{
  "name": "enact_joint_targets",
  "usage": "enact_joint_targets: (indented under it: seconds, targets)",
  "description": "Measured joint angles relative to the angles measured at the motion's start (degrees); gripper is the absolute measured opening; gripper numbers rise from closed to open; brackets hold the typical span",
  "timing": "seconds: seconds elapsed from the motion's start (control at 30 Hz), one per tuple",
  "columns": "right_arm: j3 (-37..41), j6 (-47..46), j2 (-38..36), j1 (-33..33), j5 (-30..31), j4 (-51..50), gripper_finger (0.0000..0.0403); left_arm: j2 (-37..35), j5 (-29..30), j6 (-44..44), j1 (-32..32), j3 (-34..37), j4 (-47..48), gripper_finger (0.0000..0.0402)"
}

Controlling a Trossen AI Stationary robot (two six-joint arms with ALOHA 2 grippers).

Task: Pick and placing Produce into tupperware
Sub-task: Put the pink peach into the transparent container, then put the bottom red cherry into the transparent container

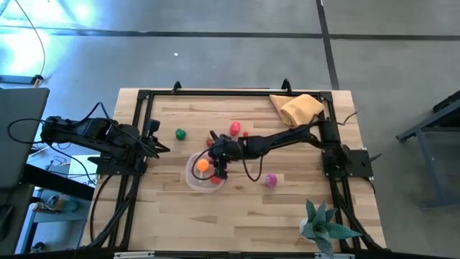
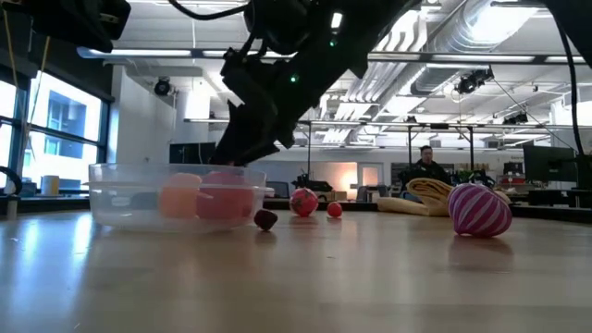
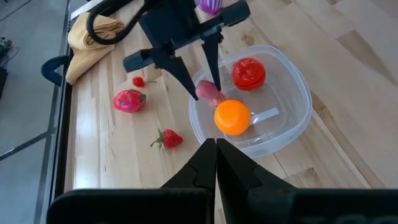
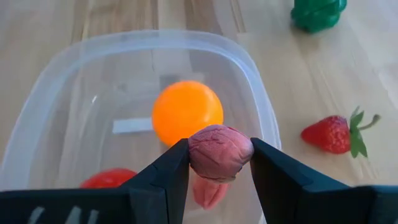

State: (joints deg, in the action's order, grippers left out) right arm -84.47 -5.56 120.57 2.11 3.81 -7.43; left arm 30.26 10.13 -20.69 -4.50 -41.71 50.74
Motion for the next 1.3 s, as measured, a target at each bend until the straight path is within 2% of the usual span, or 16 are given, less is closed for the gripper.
enact_joint_targets:
  seconds: [0.63, 1.3]
  targets:
    - [0.0, 0.7, 3.4, 0.2, -0.9, 1.4, 0.0143, 0.0, 0.0, 0.0, 0.0, 0.0, 0.0, 0.0003]
    - [0.0, 1.6, 3.4, 0.2, -0.2, 2.2, 0.0186, 0.0, 0.0, 0.0, 0.0, 0.0, 0.0, 0.0003]
